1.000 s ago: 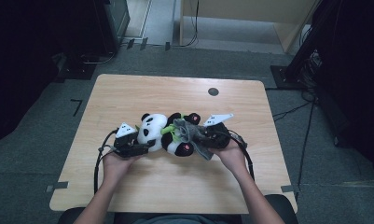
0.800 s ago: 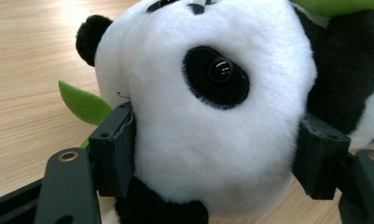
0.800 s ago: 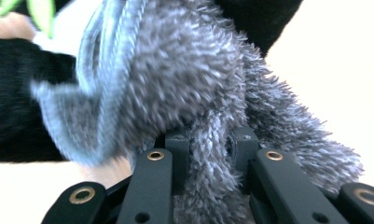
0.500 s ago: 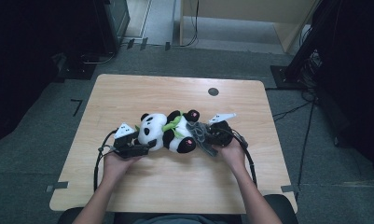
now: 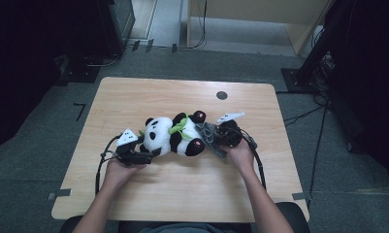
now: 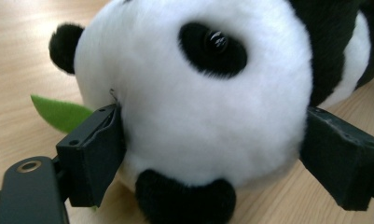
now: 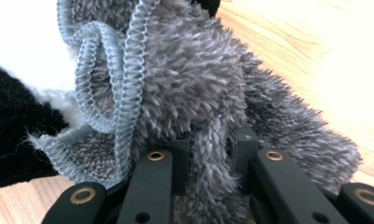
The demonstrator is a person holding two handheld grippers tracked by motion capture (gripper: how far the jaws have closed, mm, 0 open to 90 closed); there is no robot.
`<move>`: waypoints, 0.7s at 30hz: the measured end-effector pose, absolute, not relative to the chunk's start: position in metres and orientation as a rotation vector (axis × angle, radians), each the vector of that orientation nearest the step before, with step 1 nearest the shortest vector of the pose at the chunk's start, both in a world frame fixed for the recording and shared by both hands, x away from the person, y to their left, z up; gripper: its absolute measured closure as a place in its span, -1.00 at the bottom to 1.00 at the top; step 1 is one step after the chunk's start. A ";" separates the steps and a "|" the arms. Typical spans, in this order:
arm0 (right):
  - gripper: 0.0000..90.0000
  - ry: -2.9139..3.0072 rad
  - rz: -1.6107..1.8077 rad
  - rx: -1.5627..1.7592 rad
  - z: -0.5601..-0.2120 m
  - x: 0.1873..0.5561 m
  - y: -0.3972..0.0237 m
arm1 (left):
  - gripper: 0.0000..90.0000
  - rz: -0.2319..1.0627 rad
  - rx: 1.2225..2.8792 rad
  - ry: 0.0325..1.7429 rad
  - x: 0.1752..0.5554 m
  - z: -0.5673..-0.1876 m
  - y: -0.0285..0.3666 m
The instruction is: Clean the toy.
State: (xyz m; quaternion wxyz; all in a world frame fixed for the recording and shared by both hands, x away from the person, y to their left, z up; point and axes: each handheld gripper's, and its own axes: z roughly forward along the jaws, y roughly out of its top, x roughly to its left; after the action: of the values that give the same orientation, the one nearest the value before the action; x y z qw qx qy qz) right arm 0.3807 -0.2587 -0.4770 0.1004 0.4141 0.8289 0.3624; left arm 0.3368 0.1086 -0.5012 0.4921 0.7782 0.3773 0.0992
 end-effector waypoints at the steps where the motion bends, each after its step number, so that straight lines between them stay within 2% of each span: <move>1: 0.69 2.445 1.077 1.231 -0.475 0.381 -0.259 | -0.75 0.225 1.873 0.931 0.338 -0.503 0.109; 6: 0.70 2.434 1.109 1.248 -0.460 0.377 -0.262 | -0.70 0.249 1.893 0.930 0.337 -0.503 0.107; 7: 0.70 2.414 1.149 1.232 -0.448 0.374 -0.263 | -0.50 0.276 1.899 0.940 0.334 -0.500 0.106; 12: 0.70 2.387 1.231 1.177 -0.418 0.365 -0.256 | -0.21 0.301 1.895 0.967 0.332 -0.495 0.103; 13: 0.71 2.385 1.270 1.137 -0.402 0.361 -0.249 | -0.18 0.312 1.892 0.969 0.331 -0.494 0.102; 17: 0.71 2.414 1.303 1.021 -0.379 0.353 -0.223 | -0.15 0.308 1.887 0.984 0.331 -0.491 0.101; 21: 0.71 2.461 1.323 0.957 -0.370 0.350 -0.198 | -0.14 0.292 1.873 1.002 0.331 -0.489 0.101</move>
State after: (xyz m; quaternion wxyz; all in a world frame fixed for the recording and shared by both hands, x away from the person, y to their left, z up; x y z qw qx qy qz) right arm 0.3496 -0.1981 -0.3695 0.0938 0.3224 0.8296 0.4461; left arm 0.3307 0.1009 -0.4895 0.4784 0.7670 0.4104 0.1198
